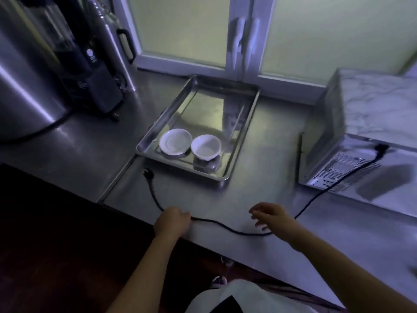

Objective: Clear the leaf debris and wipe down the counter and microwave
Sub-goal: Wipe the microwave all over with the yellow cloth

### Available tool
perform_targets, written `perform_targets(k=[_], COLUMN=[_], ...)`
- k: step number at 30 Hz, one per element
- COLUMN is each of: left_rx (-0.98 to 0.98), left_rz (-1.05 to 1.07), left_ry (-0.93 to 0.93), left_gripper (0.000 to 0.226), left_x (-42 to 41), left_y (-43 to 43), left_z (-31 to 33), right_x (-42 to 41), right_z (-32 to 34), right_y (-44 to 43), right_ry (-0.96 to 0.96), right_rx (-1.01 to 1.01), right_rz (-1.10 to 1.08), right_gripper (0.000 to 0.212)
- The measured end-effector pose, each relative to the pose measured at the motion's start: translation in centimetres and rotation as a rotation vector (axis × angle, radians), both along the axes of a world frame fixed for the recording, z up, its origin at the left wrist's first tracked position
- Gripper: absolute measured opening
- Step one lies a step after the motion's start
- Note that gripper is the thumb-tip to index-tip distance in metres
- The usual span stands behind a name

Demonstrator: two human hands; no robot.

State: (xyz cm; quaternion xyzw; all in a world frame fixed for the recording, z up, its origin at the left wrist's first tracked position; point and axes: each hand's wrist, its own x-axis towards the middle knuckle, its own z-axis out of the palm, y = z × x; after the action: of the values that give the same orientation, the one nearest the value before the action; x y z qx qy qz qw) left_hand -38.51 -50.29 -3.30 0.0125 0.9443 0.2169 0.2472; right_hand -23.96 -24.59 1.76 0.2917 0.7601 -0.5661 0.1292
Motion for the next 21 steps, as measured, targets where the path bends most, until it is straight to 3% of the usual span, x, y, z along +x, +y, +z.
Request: perform_targets(k=[2, 6, 11, 15, 18, 21], left_rx=[0.132, 0.382, 0.421, 0.357, 0.339, 0.305], left_rz=[-0.125, -0.415, -0.723, -0.898, -0.957, -0.949], left_ry=[0.021, -0.136, -0.298, -0.349, -0.385, -0.405], left_gripper=[0.022, 0.012, 0.016, 0.011, 0.012, 0.015], left_x=[1.5, 6.2, 13.4, 20.0, 24.0, 26.9], left_y=[3.5, 12.3, 22.7, 28.4, 31.2, 33.3], left_z=[0.1, 0.9, 1.2, 1.1, 0.8, 0.1], right_x=[2.6, 9.6, 21.3, 31.8, 38.3, 41.9], right_z=[0.0, 0.3, 0.6, -0.6, -1.8, -3.5], right_y=[1.6, 5.5, 11.1, 15.4, 18.9, 22.3], right_ry=[0.026, 0.079, 0.14, 0.052, -0.113, -0.248], right_rx=[-0.015, -0.095, -0.073, 0.124, 0.351, 0.427], right_rz=[-0.12, -0.445, -0.84, -1.132, -1.135, -1.038], right_gripper=[0.013, 0.012, 0.011, 0.013, 0.02, 0.034])
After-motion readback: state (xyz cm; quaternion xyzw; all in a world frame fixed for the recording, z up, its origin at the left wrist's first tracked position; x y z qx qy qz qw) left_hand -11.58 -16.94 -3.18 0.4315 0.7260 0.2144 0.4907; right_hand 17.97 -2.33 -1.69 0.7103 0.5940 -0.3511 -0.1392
